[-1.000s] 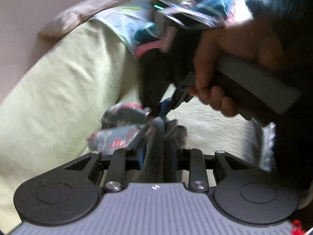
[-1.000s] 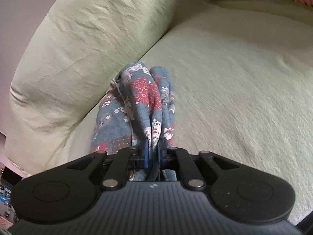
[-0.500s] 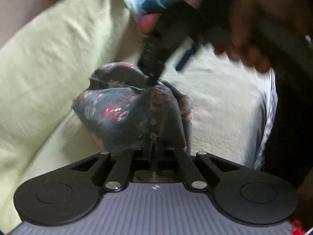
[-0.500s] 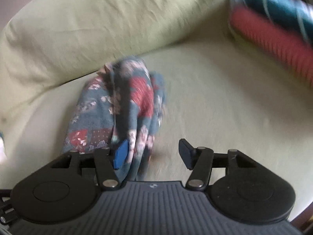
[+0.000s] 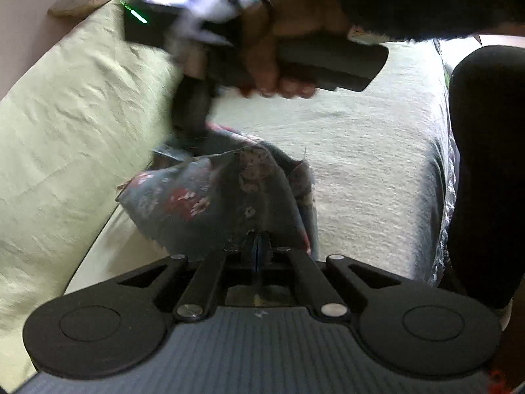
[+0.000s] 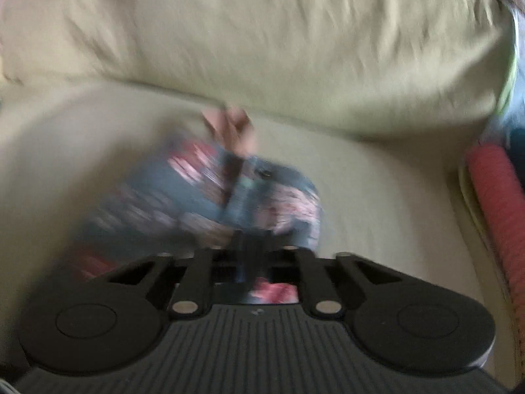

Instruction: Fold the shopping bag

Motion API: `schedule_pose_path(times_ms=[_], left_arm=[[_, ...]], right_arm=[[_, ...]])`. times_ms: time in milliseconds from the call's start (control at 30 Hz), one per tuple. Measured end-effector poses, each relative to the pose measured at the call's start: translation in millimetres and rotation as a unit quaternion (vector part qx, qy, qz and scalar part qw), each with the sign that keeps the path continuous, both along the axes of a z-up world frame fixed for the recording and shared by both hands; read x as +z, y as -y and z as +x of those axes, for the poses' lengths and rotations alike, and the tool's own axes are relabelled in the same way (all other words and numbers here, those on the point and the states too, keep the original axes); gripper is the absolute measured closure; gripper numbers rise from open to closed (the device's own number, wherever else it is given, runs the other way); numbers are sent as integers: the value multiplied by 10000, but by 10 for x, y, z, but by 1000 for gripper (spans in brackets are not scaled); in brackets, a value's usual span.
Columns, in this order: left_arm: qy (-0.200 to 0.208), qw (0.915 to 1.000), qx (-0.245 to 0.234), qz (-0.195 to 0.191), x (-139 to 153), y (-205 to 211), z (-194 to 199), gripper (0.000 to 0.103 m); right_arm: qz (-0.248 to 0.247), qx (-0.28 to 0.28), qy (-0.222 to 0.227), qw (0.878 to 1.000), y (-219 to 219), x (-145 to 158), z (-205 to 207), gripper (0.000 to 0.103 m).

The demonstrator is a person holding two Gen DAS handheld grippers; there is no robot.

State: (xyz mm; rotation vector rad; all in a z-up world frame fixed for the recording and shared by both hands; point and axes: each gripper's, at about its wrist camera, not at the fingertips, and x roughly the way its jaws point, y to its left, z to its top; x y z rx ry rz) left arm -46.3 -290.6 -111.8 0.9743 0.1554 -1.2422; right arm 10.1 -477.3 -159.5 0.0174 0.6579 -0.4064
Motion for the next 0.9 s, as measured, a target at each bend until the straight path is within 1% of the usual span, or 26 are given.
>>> schedule_pose_path(times_ms=[33,67,100,133,200,267,300,367,433,533,567,633,667,700,733,767,800,867,900], left_arm=[[-39,10000,-22,1,28,-20,18,103],[-167,9999,-25,-20,90,-50,63,103],[-366,9993,21,-94,183,-85,138,95],[-610,9978,103,-222,301,-114,250,90],[-986,9931,339,-538,521,-120,524,91],[-1211,9871,614,-853,689,-49,826,92],[-1334,9841,697,-947,742,11,975,93],[-1523,9815,689,-931,737,232,1234,95],[-1573,9828,564,-781,656,485,1415,95],[-1498,9873,441,-309,402,863,1642,96],[-1430,9888,394,-192,311,961,1700,92],[-1206,9916,394,-265,198,1089,1818,92],[-1151,9919,456,-296,171,1140,1895,90],[-1160,9915,475,-349,157,1174,1967,87],[-1250,9901,490,-414,156,1189,2040,86],[-1286,9889,574,-482,159,1188,2091,87],[-1213,9885,722,-542,154,1189,2122,89],[-1076,9882,942,-549,201,1174,2065,98],[-1044,9882,985,-539,250,1146,1997,99]], right_arm=[[136,-60,81,9999,73,-57,-53,103],[271,-119,162,9994,145,-113,-105,103],[338,-159,246,9990,156,-117,-151,103],[400,-197,331,9985,162,-117,-195,103],[457,-257,415,9978,170,-124,-213,103],[670,-321,536,9958,209,-132,-243,103],[819,-351,605,9942,246,-122,-244,103],[1124,-399,749,9900,322,-115,-285,103],[1296,-396,829,9873,359,-132,-293,103],[1444,-370,901,9847,399,-153,-293,103],[1448,-356,900,9847,409,-163,-282,103],[1453,-327,896,9848,427,-183,-260,103],[1463,-323,907,9845,442,-185,-257,103],[1485,-326,931,9840,450,-194,-264,103],[1497,-326,952,9836,448,-193,-272,103],[1508,-320,975,9832,452,-196,-280,103],[1535,-311,1005,9825,460,-202,-287,103],[1607,-330,1024,9811,471,-195,-293,103],[1613,-337,987,9814,473,-172,-281,103]])
